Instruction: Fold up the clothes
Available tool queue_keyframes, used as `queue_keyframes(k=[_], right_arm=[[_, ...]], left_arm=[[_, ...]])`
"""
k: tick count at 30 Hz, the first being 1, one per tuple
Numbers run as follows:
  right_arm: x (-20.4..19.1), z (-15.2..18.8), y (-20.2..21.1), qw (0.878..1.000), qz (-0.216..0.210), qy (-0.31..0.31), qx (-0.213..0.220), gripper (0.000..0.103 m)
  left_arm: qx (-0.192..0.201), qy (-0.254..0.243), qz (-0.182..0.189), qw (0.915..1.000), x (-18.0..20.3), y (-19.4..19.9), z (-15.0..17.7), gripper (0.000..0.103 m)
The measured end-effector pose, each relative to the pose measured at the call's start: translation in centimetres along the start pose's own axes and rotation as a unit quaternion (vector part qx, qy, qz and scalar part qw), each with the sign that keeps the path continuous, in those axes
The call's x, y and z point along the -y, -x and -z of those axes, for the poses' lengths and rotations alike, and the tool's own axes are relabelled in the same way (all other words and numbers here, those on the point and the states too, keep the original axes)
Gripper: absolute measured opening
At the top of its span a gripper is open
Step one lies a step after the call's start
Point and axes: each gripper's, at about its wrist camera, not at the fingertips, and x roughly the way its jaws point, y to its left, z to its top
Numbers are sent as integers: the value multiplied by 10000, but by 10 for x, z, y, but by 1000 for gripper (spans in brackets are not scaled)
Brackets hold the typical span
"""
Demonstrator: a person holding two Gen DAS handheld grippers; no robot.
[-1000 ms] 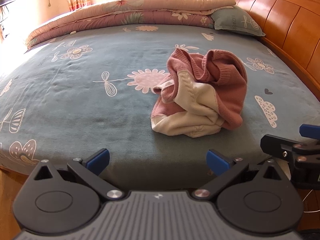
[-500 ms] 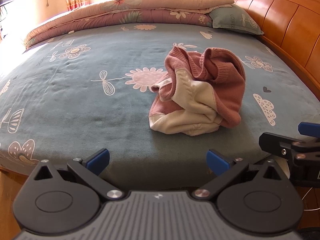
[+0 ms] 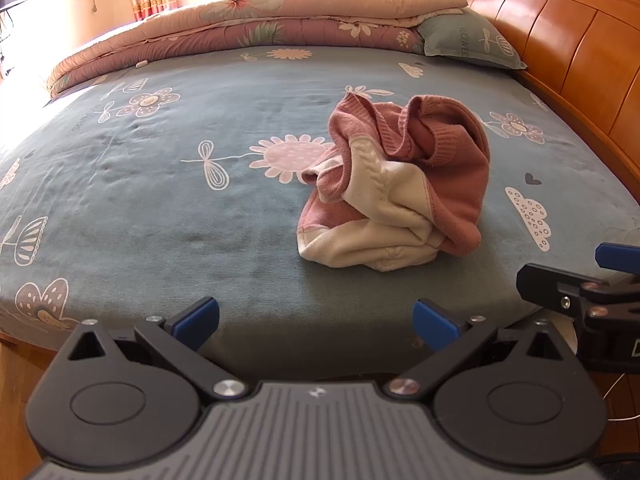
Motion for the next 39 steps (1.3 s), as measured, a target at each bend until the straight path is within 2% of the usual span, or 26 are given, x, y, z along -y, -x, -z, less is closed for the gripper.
queue_keyframes(k=[39], right_arm=[[1, -2, -6, 10000, 3, 6, -63, 103]], left_arm=[[-24, -42, -3, 10000, 1, -5, -2, 102]])
